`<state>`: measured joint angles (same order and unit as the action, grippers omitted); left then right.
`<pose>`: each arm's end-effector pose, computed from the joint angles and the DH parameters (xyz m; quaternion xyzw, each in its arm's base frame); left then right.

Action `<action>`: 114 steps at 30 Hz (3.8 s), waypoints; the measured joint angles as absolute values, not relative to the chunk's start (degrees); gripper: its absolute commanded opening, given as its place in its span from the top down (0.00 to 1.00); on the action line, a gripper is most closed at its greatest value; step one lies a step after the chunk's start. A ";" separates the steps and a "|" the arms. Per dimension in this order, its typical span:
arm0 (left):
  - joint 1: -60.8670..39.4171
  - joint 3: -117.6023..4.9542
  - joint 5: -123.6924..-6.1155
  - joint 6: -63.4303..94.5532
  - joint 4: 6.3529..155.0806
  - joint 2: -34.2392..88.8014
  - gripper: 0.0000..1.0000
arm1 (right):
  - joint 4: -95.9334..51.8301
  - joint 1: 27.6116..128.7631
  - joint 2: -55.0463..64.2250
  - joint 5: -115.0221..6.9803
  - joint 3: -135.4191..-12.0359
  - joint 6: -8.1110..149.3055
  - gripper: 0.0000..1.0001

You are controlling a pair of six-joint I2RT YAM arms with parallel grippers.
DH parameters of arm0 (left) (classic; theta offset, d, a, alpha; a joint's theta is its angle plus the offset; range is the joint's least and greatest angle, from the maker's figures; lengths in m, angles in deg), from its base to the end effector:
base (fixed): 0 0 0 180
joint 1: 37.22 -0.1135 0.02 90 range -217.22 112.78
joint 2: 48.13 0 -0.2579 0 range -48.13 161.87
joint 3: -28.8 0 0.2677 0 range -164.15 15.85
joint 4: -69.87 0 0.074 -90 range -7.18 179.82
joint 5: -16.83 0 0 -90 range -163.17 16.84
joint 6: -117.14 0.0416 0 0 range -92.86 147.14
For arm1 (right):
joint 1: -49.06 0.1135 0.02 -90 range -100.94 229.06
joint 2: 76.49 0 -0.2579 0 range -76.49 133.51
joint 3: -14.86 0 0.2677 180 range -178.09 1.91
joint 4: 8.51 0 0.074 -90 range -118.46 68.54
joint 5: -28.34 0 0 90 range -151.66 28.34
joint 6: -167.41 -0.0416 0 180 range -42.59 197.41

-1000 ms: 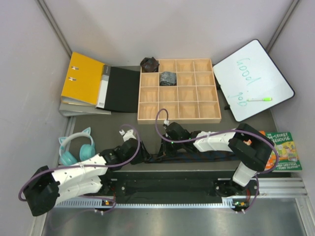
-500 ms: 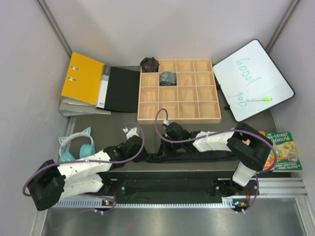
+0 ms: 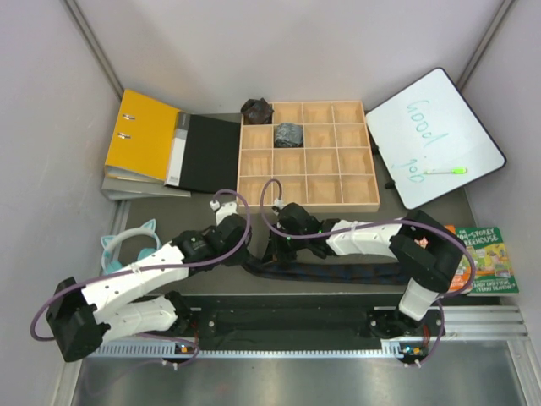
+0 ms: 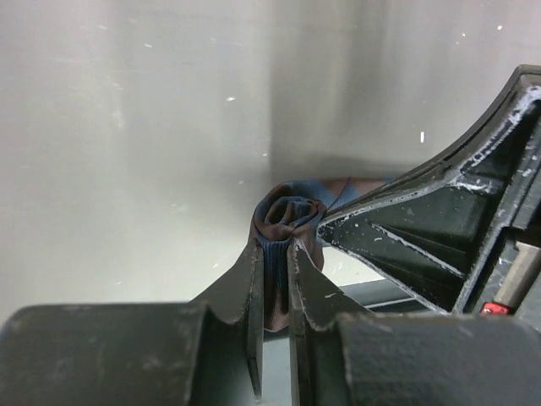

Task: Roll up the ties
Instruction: Roll the tie at the center of the board.

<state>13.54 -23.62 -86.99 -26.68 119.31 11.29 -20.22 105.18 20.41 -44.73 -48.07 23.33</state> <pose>0.1454 -0.1624 0.2076 -0.0601 0.9492 -0.1563 0.2664 0.1864 0.2994 0.1385 -0.0718 0.9149 0.3840 0.1016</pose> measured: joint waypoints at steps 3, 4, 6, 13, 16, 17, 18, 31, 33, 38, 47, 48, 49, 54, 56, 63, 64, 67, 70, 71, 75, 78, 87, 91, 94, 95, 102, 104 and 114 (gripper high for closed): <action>13.54 -25.67 -88.17 -26.09 122.41 11.31 1.00 | -20.20 105.20 21.00 -44.25 -48.94 23.28 0.94; 13.54 -26.11 -88.39 -25.83 123.18 11.38 1.00 | -20.33 105.20 21.20 -44.06 -49.16 23.24 0.94; 13.54 -26.68 -88.74 -25.55 124.38 11.82 1.00 | -20.22 105.20 21.57 -43.82 -49.25 23.22 0.94; 14.13 -28.05 -89.39 -25.37 126.24 15.18 1.00 | -20.18 105.20 22.79 -42.99 -49.25 22.74 0.94; 14.92 -29.17 -90.05 -25.41 126.89 16.63 1.00 | -19.59 105.20 23.45 -42.46 -49.25 22.28 0.94; 15.26 -29.56 -90.31 -25.44 127.07 17.06 1.00 | -19.30 105.20 23.73 -42.26 -49.25 22.10 0.94; 15.59 -29.93 -90.57 -25.46 127.11 17.54 1.00 | -19.06 105.20 23.93 -42.11 -49.25 21.88 0.94; 21.41 -34.33 -92.17 -27.38 126.52 24.41 1.00 | -16.68 105.20 25.37 -40.60 -49.23 20.57 0.93; 22.35 -34.57 -92.26 -27.86 126.35 25.76 1.00 | -16.66 105.18 25.37 -40.49 -49.18 20.55 0.93; 23.90 -35.31 -93.04 -28.85 126.02 29.22 1.00 | -15.89 104.74 25.37 -40.45 -48.31 20.51 0.93; 25.41 -35.90 -93.66 -30.09 123.27 33.85 1.00 | -15.83 103.01 23.54 -40.21 -44.33 20.53 0.93; 25.47 -35.90 -93.68 -30.18 123.05 34.09 1.00 | -16.31 102.82 22.92 -40.34 -44.14 20.75 0.93; 25.47 -35.90 -93.70 -30.20 122.90 34.40 1.00 | -16.83 102.62 22.40 -40.54 -44.03 20.92 0.92; 25.52 -35.92 -93.81 -30.20 122.06 35.58 1.00 | -21.18 101.42 18.71 -42.05 -43.72 22.43 0.92; 25.58 -35.92 -93.83 -30.20 121.78 35.90 1.00 | -23.30 101.07 16.94 -42.92 -43.72 23.17 0.92; 25.87 -35.92 -93.92 -30.18 121.56 36.32 0.86 | -29.69 99.76 11.28 -46.39 -42.67 25.47 0.91; 25.91 -35.92 -93.98 -30.16 121.47 36.47 0.82 | -30.32 99.65 10.42 -46.83 -42.28 25.82 0.91; 26.22 -35.92 -94.25 -29.98 121.39 36.76 0.70 | -32.02 99.50 8.06 -47.84 -40.92 26.28 0.91; 26.35 -35.92 -94.31 -29.76 121.30 36.76 0.63 | -33.66 99.45 6.34 -48.65 -39.92 26.56 0.90; 26.37 -35.92 -94.31 -29.72 121.21 36.76 0.59 | -34.17 99.43 5.90 -48.86 -39.65 26.71 0.90; 26.39 -35.92 -94.27 -29.65 120.56 36.76 0.51 | -36.18 99.39 3.84 -49.94 -39.22 26.89 0.89; 26.46 -35.92 -94.31 -29.46 120.25 36.76 0.47 | -36.94 99.39 2.58 -50.24 -39.22 26.87 0.89; 26.54 -37.45 -94.31 -29.15 120.75 35.20 0.32 | -38.19 99.39 0.24 -50.24 -39.24 26.87 0.89; 26.54 -38.24 -94.95 -29.28 123.00 31.03 0.28 | -36.79 99.47 0.00 -48.49 -39.24 26.76 0.89; 26.54 -38.55 -96.30 -29.50 124.64 26.27 0.27 | -36.29 100.04 0.02 -47.73 -39.50 26.63 0.88; 26.54 -38.55 -96.78 -29.61 125.30 24.78 0.25 | -36.09 100.24 0.08 -47.47 -39.65 26.52 0.87; 26.28 -34.68 -101.33 -31.77 128.75 13.04 0.23 | -33.47 103.50 4.15 -45.06 -44.88 25.32 0.87; 26.04 -32.10 -101.70 -32.67 129.76 10.18 0.22 | -32.24 104.61 6.10 -44.38 -46.67 24.92 0.87; 24.82 -28.49 -102.99 -34.55 134.30 3.84 0.20 | -27.67 105.79 14.12 -42.00 -50.41 23.11 0.87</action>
